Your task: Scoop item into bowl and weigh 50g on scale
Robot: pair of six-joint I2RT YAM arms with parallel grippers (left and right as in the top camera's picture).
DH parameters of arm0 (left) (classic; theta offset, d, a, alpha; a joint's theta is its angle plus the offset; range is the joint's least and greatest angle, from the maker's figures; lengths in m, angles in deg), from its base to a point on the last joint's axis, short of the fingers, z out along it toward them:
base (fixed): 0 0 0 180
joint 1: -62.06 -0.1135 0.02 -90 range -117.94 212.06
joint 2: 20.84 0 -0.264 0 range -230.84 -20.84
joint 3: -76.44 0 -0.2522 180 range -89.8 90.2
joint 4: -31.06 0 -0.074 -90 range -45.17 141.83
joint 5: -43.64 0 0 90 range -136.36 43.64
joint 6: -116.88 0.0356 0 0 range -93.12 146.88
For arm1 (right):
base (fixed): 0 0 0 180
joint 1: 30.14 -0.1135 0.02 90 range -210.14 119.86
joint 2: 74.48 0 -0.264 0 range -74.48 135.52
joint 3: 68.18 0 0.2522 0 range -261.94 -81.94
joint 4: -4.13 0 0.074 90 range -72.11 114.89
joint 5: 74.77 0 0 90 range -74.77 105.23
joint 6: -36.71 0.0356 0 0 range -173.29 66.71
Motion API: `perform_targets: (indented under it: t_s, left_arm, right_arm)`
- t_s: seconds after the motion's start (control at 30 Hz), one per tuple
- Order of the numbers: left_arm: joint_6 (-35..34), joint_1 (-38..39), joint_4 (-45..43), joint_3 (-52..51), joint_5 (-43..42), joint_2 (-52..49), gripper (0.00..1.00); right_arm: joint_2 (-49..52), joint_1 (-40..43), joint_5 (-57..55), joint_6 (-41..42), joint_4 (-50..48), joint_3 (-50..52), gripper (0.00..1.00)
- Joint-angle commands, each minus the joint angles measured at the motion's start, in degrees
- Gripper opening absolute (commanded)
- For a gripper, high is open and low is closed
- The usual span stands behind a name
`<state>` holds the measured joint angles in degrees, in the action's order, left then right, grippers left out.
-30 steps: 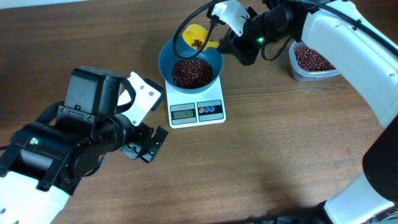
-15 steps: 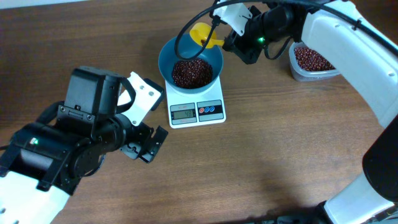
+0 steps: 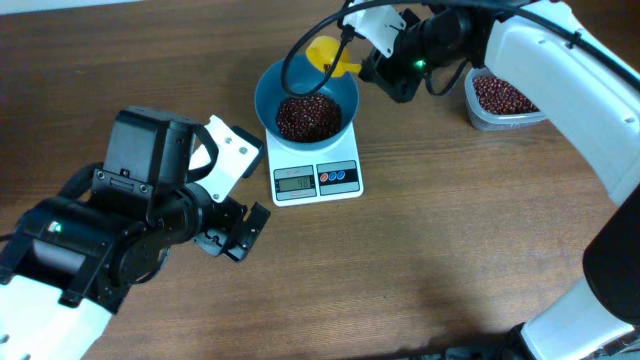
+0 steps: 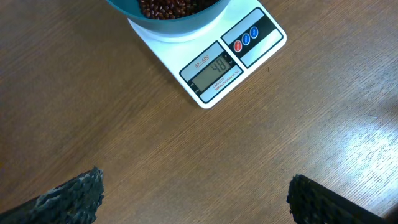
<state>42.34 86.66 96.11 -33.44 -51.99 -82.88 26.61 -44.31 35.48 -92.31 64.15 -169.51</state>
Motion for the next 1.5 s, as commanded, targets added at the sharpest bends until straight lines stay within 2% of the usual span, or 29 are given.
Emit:
perform_targets:
  t_s: [0.0,0.43,0.57,0.7,0.8,0.83,0.9,0.97,1.07,1.17,1.33,1.47]
  left_arm:
    - [0.9,-0.2,0.0,-0.2,-0.6,0.0,0.98]
    - [0.9,-0.2,0.0,-0.2,-0.6,0.0,0.99]
    - [0.9,-0.2,0.0,-0.2,-0.6,0.0,0.98]
    - [0.9,-0.2,0.0,-0.2,-0.6,0.0,0.98]
    - [0.9,-0.2,0.0,-0.2,-0.6,0.0,0.98]
    - [0.9,-0.2,0.0,-0.2,-0.6,0.0,0.99]
    - [0.9,-0.2,0.0,-0.2,-0.6,0.0,0.98]
    - [0.9,-0.2,0.0,-0.2,-0.6,0.0,0.98]
    - [0.9,-0.2,0.0,-0.2,-0.6,0.0,0.98]
    - [0.9,-0.2,0.0,-0.2,-0.6,0.0,0.99]
    - [0.9,-0.2,0.0,-0.2,-0.6,0.0,0.98]
    - [0.9,-0.2,0.0,-0.2,-0.6,0.0,0.98]
  right_arm:
    - [-1.6,-0.5,-4.4,0.0,-0.2,-0.6,0.04]
    - [-1.6,-0.5,-0.3,0.0,-0.4,-0.6,0.04]
    - [-1.7,-0.3,-0.4,0.0,-3.2,-0.6,0.04]
    - [-4.3,2.8,-10.3,0.0,-4.1,-0.6,0.04]
    - [-7.6,9.0,-21.7,0.5,-3.1,-0.6,0.04]
    - [-7.6,12.0,-29.8,0.5,-0.8,-0.6,0.04]
    - [-7.5,18.0,-33.6,0.5,5.2,-0.6,0.04]
    - [-6.9,23.4,-33.2,0.6,11.7,-0.6,0.04]
    - [-5.0,27.4,-25.9,8.5,15.4,-0.5,0.04]
    - [-2.8,27.3,-19.8,8.5,16.0,0.1,0.04]
    - [-0.1,27.3,-19.1,8.5,14.8,6.8,0.04]
    - [-0.1,27.3,-15.0,8.5,13.8,8.0,0.04]
